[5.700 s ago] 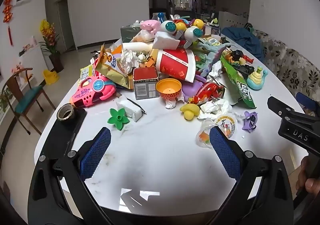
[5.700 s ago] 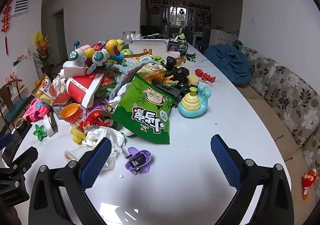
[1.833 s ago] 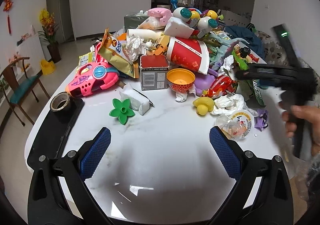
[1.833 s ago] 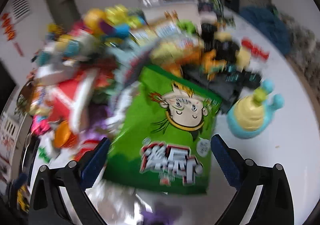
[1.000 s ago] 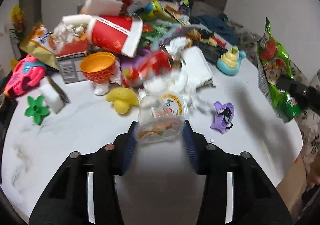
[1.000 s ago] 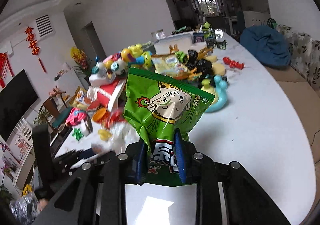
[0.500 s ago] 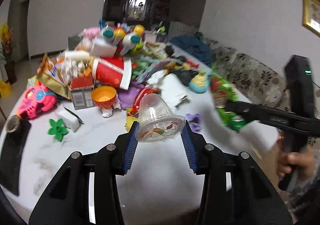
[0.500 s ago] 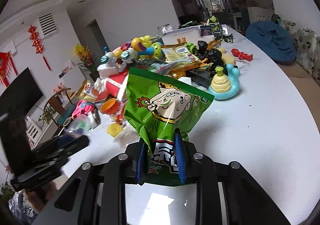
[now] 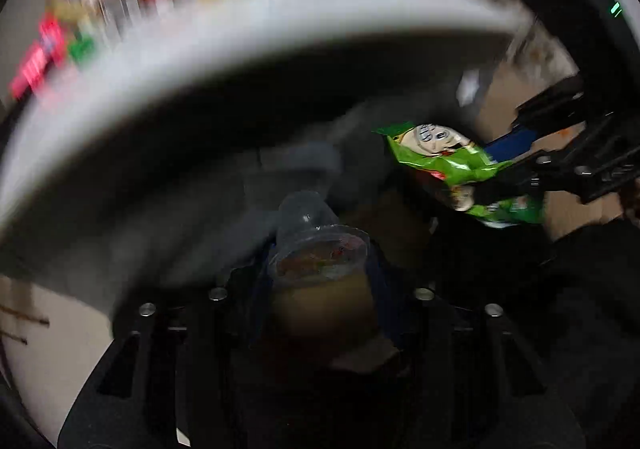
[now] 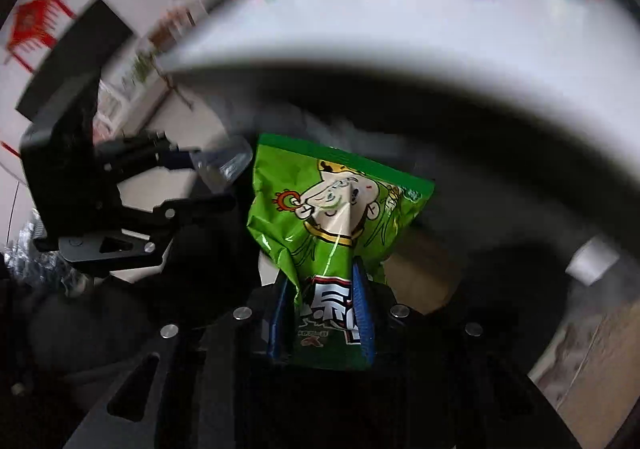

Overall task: Collect trash
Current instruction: 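Grasp clear cup with left tool while right tool grasps green chip bag, drop both, then grasp red toy plane with left tool while right tool grasps purple car, drop both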

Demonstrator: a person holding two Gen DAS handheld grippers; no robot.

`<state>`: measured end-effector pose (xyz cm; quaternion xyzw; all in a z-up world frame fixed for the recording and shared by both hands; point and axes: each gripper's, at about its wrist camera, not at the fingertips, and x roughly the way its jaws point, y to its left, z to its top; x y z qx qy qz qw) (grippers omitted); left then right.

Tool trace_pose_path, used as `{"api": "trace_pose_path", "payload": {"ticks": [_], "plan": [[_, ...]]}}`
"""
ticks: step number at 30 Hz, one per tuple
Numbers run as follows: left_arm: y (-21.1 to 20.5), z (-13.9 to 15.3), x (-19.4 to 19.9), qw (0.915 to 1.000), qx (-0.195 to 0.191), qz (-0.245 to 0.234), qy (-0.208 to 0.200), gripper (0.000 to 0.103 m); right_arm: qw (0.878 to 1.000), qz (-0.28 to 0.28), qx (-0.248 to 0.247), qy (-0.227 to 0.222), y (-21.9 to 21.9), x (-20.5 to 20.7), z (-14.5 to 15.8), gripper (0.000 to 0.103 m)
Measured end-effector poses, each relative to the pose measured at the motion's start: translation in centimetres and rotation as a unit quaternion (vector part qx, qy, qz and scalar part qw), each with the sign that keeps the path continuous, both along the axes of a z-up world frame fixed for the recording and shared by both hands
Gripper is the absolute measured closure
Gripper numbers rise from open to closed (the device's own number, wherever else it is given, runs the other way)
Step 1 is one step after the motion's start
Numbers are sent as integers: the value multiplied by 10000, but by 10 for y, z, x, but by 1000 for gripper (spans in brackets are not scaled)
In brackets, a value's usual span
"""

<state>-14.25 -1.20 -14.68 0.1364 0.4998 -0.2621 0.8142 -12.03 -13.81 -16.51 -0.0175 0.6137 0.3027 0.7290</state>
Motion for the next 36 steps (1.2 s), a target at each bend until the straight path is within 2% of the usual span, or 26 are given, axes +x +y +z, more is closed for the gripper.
{"api": "trace_pose_path", "payload": {"ticks": [1, 2, 3, 4, 5, 7, 9, 11, 14, 15, 16, 17, 18, 19, 20, 23, 26, 27, 29, 31, 36], "plan": [[0, -14, 2, 9998, 142, 55, 105, 34, 9999, 67, -109, 82, 6, 1, -13, 72], [0, -31, 6, 9993, 293, 104, 228, 26, 9995, 110, -287, 123, 11, 4, -24, 65], [0, -41, 7, 9987, 378, 120, 320, 22, 9987, 156, -462, 128, 17, 6, -34, 55], [1, -50, 9, 9981, 459, 163, 373, 22, 9978, 257, -605, 104, 23, 8, -40, 33], [2, -56, 10, 9978, 480, 173, 433, 22, 9970, 295, -713, 8, 26, 9, -39, 26], [2, -58, 12, 9974, 498, 242, 470, 22, 9970, 362, -675, -103, 25, 8, -29, 26], [8, -46, 15, 9985, 304, 255, 388, 22, 9973, 340, -608, -248, 20, 4, -9, 26], [14, -29, 16, 9992, 106, 286, 252, 22, 9976, 368, -237, -542, 8, 2, 28, 26], [24, 12, 16, 9986, -401, 343, -11, 22, 9880, 215, 189, -1515, -7, 0, 99, 25], [27, 28, 15, 9975, -602, 346, -135, 22, 9820, 74, 209, -1874, -12, 4, 118, 22], [30, 44, 17, 9959, -791, 354, -276, 20, 9727, -177, 88, -2314, -18, 15, 134, 14], [33, 62, 19, 9933, -976, 395, -484, 17, 9655, -384, -87, -2573, -21, 29, 141, 10], [35, 78, 21, 9906, -1087, 463, -683, 12, 9592, -588, -260, -2753, -23, 44, 143, 10], [36, 91, 25, 9876, -1181, 538, -883, 12, 9550, -805, -390, -2828, -26, 67, 140, 11], [36, 107, 33, 9825, -1336, 597, -1149, 12, 9536, -965, -440, -2817, -28, 87, 135, 18], [28, 125, 58, 9739, -1423, 851, -1553, 12, 9592, -1209, -535, -2499, -30, 146, 113, 35], [20, 129, 82, 9713, -1506, 1006, -1544, 12, 9672, -1115, -571, -2208, -28, 186, 97, 39], [18, 125, 88, 9718, -1525, 1011, -1487, 12, 9658, -1038, -621, -2294, -26, 189, 95, 40], [13, 121, 100, 9742, -1494, 1022, -1351, 12, 9648, -833, -723, -2387, -20, 187, 96, 60], [5, 121, 106, 9755, -1473, 997, -1293, 12, 9673, -872, -620, -2297, -26, 185, 97, 60], [-23, 116, 134, 9756, -1360, 1067, -1353, 12, 9618, -1214, -251, -2440, -56, 159, 113, 60]]}}
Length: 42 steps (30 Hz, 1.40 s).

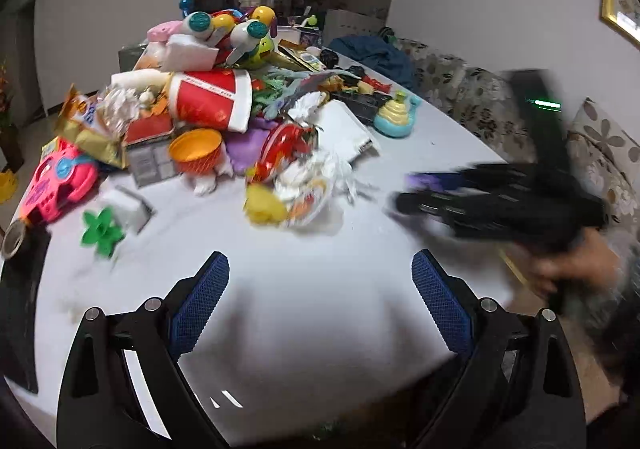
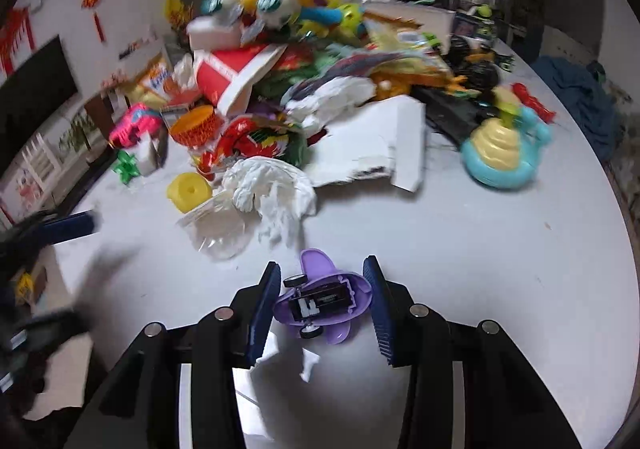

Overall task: Collect trash
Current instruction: 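Grasp red toy plane with left tool while right tool grasps purple car, drop both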

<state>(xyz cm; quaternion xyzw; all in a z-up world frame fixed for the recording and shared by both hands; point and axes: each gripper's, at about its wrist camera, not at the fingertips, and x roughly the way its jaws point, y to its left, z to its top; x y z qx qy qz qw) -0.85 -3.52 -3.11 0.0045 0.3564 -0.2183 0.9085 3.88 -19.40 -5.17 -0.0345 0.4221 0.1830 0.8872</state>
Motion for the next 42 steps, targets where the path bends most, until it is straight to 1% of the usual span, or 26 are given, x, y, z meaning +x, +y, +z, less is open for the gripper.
{"api": "trace_pose_path", "payload": {"ticks": [1, 5, 7, 8, 10, 11, 12, 13, 14, 15, 16, 17, 18, 19, 21, 24, 26, 28, 29, 31, 32, 34, 36, 38, 39, 42], "plan": [[-3, -2, 8, 10000, 5, 68, 73, 12, 9999, -82, 73, -73, -11, -9, 6, 60], [-7, 0, 54, 9974, -498, 265, 456, 12, 9993, -307, 186, -116, -38, -25, 13, 60], [-9, 4, 72, 9963, -626, 328, 484, 12, 9988, -412, 218, -117, -50, -30, 13, 60], [-13, 6, 84, 9964, -606, 317, 504, 12, 9987, -438, 245, -92, -54, -32, 10, 60], [-24, 5, 100, 9975, -317, 217, 586, 12, 9981, -522, 326, -62, -62, -32, 8, 60], [-31, 3, 109, 9980, -18, 196, 603, 12, 9978, -538, 374, -50, -66, -35, 6, 60], [-37, 0, 116, 9977, 203, 101, 635, 12, 9977, -543, 410, -38, -67, -35, 5, 60], [-41, -3, 123, 9970, 360, 10, 691, 15, 9974, -561, 440, -32, -69, -35, 3, 60], [-45, -8, 132, 9957, 535, -65, 754, 21, 9973, -564, 471, -20, -70, -36, 2, 60], [-47, -10, 136, 9949, 748, -118, 664, 33, 9972, -561, 502, -5, -70, -36, 1, 60], [-49, -11, 136, 9935, 976, -157, 560, 50, 9969, -569, 538, 4, -70, -35, -1, 60], [-50, -9, 137, 9925, 1102, -227, 478, 57, 9968, -572, 564, 18, -70, -35, -2, 60], [-47, -4, 135, 9933, 1009, -285, 488, 60, 9966, -572, 591, 39, -69, -35, -3, 60], [-40, 2, 132, 9948, 862, -236, 477, 60, 9963, -587, 629, 52, -69, -36, -5, 60], [-30, 19, 116, 9967, 777, -188, 142, 60, 9959, -591, 680, 51, -68, -38, -5, 60], [-13, 51, 77, 9968, 624, -194, -467, 60, 9960, -561, 691, -28, -62, -43, 2, 60], [-2, 71, 44, 9955, 445, -279, -793, 60, 9964, -456, 707, -124, -56, -48, 10, 60], [6, 87, 16, 9927, 445, -237, -1098, 60, 9966, -331, 722, -232, -48, -56, 20, 60], [12, 97, -5, 9913, 379, -245, -1235, 60, 9964, -232, 764, -267, -43, -61, 25, 60], [18, 103, -30, 9903, 298, -284, -1328, 60, 9959, 25, 839, -322, -32, -73, 35, 60], [22, 104, -48, 9899, 321, -352, -1338, 60, 9956, 207, 856, -317, -25, -81, 38, 60], [28, 99, -77, 9901, 451, -462, -1243, 60, 9947, 582, 810, -247, -11, -100, 42, 60], [32, 79, -102, 9920, 585, -595, -953, 60, 9930, 894, 772, -98, 2, -118, 38, 60], [36, 53, -122, 9937, 710, -656, -571, 60, 9895, 1238, 718, 197, 17, -139, 26, 60], [38, 34, -129, 9946, 720, -695, -278, 60, 9881, 1342, 678, 311, 22, -146, 20, 60], [44, -16, -132, 9942, 756, -620, 439, 60, 9821, 1630, 454, 828, 43, -164, -16, 60]]}}
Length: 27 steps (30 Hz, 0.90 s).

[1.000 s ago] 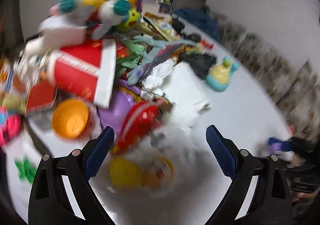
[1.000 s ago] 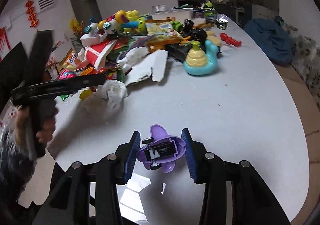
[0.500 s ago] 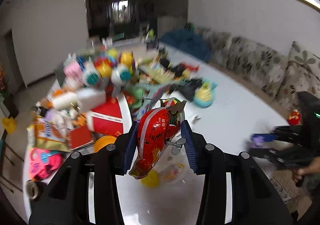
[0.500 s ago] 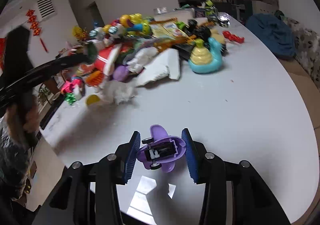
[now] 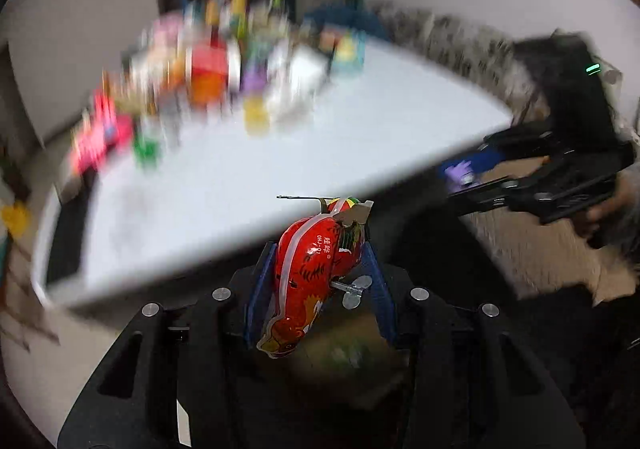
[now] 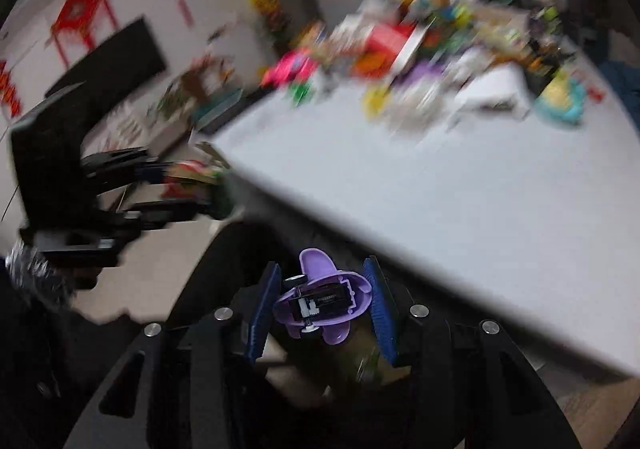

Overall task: Collect trash
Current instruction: 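Grasp red toy plane with left tool while right tool grasps purple car, drop both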

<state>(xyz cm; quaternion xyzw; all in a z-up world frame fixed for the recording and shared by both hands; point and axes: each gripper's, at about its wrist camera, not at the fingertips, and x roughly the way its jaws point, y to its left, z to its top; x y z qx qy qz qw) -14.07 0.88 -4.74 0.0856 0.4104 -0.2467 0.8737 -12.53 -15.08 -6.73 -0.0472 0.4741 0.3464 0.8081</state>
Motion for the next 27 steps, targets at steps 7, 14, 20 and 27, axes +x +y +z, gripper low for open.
{"api": "trace_pose_path", "payload": {"ticks": [7, 14, 20, 27], "plan": [[2, -135, 27, 9876, 411, 159, 1509, 51, 9908, 114, -657, 1176, 36, 7, -113, 24], [12, -132, 30, 9889, 316, 281, 1423, 35, 9956, 44, -460, 819, 18, 3, -65, 31], [21, -55, 26, 9967, -435, 262, 634, 24, 9945, -486, -159, -917, -5, 48, 37, 23], [21, -6, 41, 9950, -926, 377, 86, 24, 9889, -1301, -45, -711, 9, 194, 46, 46]]}}
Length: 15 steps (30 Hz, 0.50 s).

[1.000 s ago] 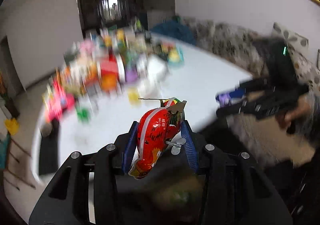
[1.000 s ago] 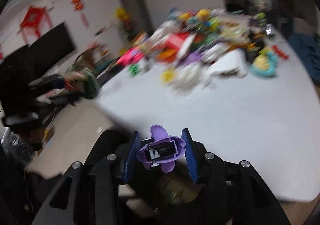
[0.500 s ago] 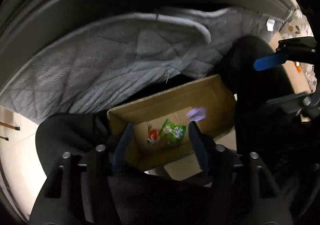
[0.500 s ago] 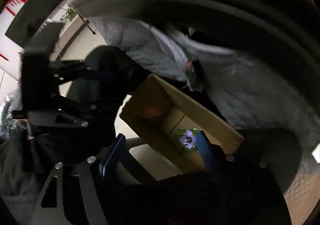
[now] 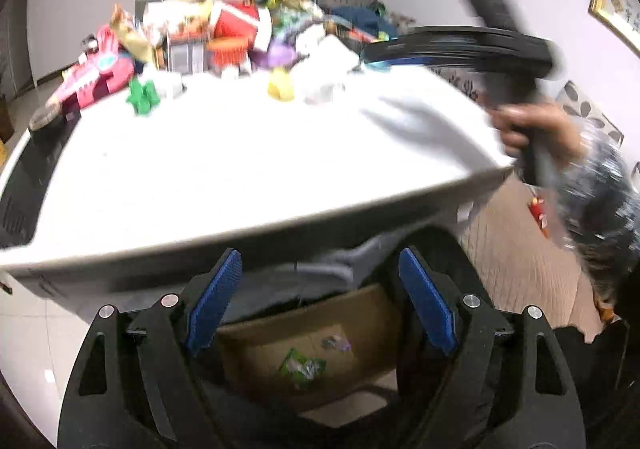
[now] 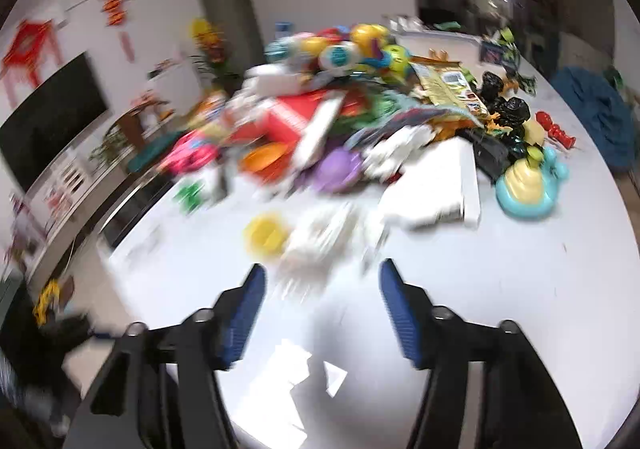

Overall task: Collect trash
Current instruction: 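Grasp red toy plane with left tool while right tool grasps purple car, drop both, then grasp orange cup with left tool while right tool grasps tissue, drop both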

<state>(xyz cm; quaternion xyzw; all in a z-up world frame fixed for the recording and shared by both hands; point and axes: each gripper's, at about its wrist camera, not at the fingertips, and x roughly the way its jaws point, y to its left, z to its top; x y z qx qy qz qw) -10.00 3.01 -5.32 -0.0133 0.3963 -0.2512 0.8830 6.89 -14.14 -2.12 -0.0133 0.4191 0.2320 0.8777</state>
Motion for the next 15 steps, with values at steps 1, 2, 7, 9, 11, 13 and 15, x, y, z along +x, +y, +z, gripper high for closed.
{"api": "trace_pose_path", "payload": {"ticks": [1, 2, 7, 9, 11, 13, 15], "plan": [[0, 5, 3, 9999, 22, 68, -118, 24, 9999, -5, -89, 61, 7, 14, -7, 46], [-2, 8, 6, 9998, 35, 114, -168, 23, 9996, 47, -215, 198, 13, 30, -15, 46], [-10, 20, 34, 9990, 22, 335, -284, 20, 9973, 251, -344, 595, 26, 57, -41, 66], [-10, 21, 47, 9986, 30, 431, -310, 20, 9992, 80, -96, 387, 9, 45, -27, 68], [-6, 26, 59, 9980, 0, 524, -350, 20, 9993, -31, 263, 246, -13, 29, -12, 68], [-7, 32, 75, 9976, -35, 582, -381, 20, 9981, -156, 589, 129, -36, 15, -1, 68], [-7, 38, 101, 9968, -31, 692, -404, 20, 9959, -351, 829, 47, -62, -4, 7, 68]]}}
